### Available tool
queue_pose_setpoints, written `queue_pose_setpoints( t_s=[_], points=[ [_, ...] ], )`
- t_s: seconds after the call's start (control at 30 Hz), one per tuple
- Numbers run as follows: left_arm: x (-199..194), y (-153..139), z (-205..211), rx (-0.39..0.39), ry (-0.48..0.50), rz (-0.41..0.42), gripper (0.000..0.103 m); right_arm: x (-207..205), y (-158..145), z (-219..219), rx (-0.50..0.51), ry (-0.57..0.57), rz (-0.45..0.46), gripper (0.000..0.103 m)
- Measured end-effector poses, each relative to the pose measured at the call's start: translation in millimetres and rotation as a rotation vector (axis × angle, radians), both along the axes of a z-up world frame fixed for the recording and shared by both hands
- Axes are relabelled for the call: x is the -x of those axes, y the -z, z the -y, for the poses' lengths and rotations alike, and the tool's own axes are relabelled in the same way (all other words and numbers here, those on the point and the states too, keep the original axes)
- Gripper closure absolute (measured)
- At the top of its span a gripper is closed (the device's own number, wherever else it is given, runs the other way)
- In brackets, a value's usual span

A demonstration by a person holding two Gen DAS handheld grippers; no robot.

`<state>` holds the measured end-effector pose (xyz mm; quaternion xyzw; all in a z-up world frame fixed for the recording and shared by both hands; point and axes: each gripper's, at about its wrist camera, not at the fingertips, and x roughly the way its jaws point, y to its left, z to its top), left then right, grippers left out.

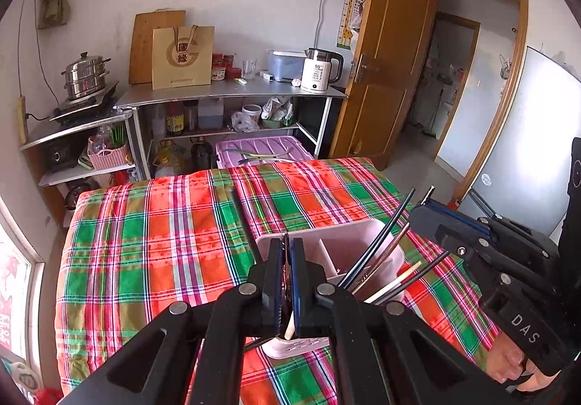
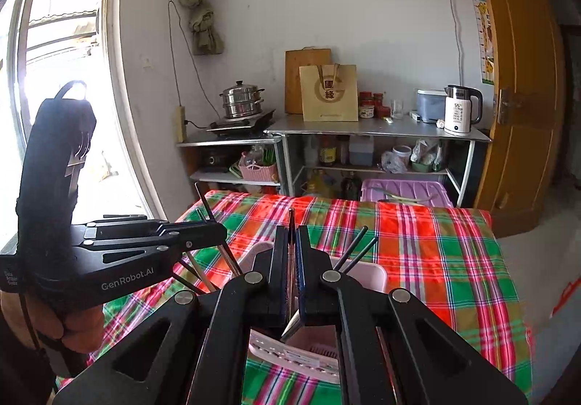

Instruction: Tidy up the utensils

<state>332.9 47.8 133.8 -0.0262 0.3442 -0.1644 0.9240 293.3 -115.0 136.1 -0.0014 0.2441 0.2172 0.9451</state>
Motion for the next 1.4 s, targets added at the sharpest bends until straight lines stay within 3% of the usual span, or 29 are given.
queue_pose_setpoints(
  t_s=[0.43, 0.77, 1.1, 1.4],
  points=[
    [6.2, -2.8, 1.3, -0.006, 0.009, 0.000, 0.099, -1.3, -0.3, 1.6, 0.032, 0.013, -0.018, 0.099],
    [27.5, -19.0, -4.6, 0.011, -0.004, 0.053, 0.097, 18.3, -7.8, 12.6, 0.006, 0.013, 0.008, 0.095],
    [89.8, -31.6, -14.5, 0.021, -0.035, 0.131, 0.095, 70.3, -10.7, 33.8, -0.026, 0.015, 0.048, 0.093],
    [167.2, -8.4, -12.1, 0.039, -0.061, 0.164, 0.086, 133.9, 9.6, 46.9, -0.008, 0.016, 0.066, 0.091]
  ],
)
